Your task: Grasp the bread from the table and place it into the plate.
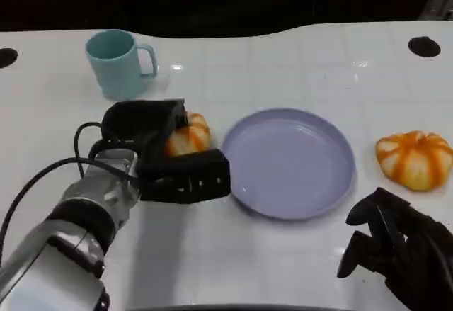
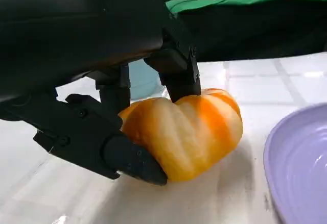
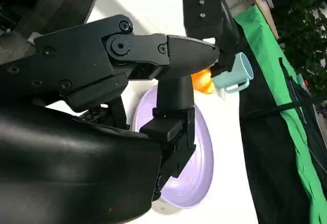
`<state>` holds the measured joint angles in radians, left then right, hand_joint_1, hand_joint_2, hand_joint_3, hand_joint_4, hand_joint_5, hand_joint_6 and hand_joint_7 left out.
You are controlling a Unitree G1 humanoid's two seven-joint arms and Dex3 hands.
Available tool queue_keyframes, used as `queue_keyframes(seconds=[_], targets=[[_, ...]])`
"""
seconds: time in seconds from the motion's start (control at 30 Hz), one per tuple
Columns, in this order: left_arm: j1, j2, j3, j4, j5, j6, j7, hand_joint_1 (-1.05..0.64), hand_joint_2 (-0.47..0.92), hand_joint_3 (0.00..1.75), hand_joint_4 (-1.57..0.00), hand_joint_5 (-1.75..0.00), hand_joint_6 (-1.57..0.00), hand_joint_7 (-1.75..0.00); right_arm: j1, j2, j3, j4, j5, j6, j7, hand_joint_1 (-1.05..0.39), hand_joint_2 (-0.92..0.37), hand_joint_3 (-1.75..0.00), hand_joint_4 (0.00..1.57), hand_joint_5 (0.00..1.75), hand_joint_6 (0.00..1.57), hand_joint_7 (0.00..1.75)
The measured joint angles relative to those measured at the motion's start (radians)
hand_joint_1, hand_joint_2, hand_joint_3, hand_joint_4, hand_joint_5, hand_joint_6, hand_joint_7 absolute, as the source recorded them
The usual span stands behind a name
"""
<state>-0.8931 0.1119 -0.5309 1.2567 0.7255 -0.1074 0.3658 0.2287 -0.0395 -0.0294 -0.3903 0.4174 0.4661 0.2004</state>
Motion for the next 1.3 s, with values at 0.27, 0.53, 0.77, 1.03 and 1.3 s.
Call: queue_keyframes(seconds=[0.27, 0.53, 0.77, 1.03, 1.3], targets=[[-0.026, -0.011, 0.039, -0.044, -0.043, -0.095, 0.042, -0.19, 0.88, 0.25, -0.92, -1.75, -0.78, -1.28, -0.003, 0.0, 0.0, 0.012, 0.0, 0.0, 0.005, -0.43, -0.92, -0.47, 0.64, 1.75, 0.49, 1.61], [-0.038, -0.04, 0.053, -0.059, -0.071, -0.195, 0.058, -0.24, 0.74, 0.59, -0.91, -1.75, -0.7, -1.6, -0.004, 0.0, 0.0, 0.019, 0.0, -0.001, 0.009, -0.44, -0.92, -0.46, 0.62, 1.75, 0.49, 1.6], [-0.071, -0.076, 0.045, -0.063, -0.071, -0.244, 0.008, -0.25, 0.77, 0.43, -0.92, -1.75, -0.69, -1.53, -0.004, -0.001, 0.0, 0.019, 0.0, -0.003, 0.014, -0.44, -0.92, -0.45, 0.62, 1.75, 0.49, 1.6], [-0.113, -0.134, 0.004, -0.056, -0.051, -0.178, -0.05, -0.24, 0.87, 0.18, -0.85, -1.75, -0.75, -1.3, -0.003, -0.001, 0.0, 0.017, -0.001, -0.003, 0.013, -0.45, -0.92, -0.45, 0.62, 1.75, 0.48, 1.6], [-0.15, -0.195, -0.001, -0.027, -0.049, -0.118, -0.099, -0.26, 0.92, 0.13, -0.76, -1.73, -0.82, -0.69, -0.001, 0.001, 0.0, 0.015, 0.002, -0.003, 0.013, -0.44, -0.92, -0.44, 0.61, 1.75, 0.48, 1.6]])
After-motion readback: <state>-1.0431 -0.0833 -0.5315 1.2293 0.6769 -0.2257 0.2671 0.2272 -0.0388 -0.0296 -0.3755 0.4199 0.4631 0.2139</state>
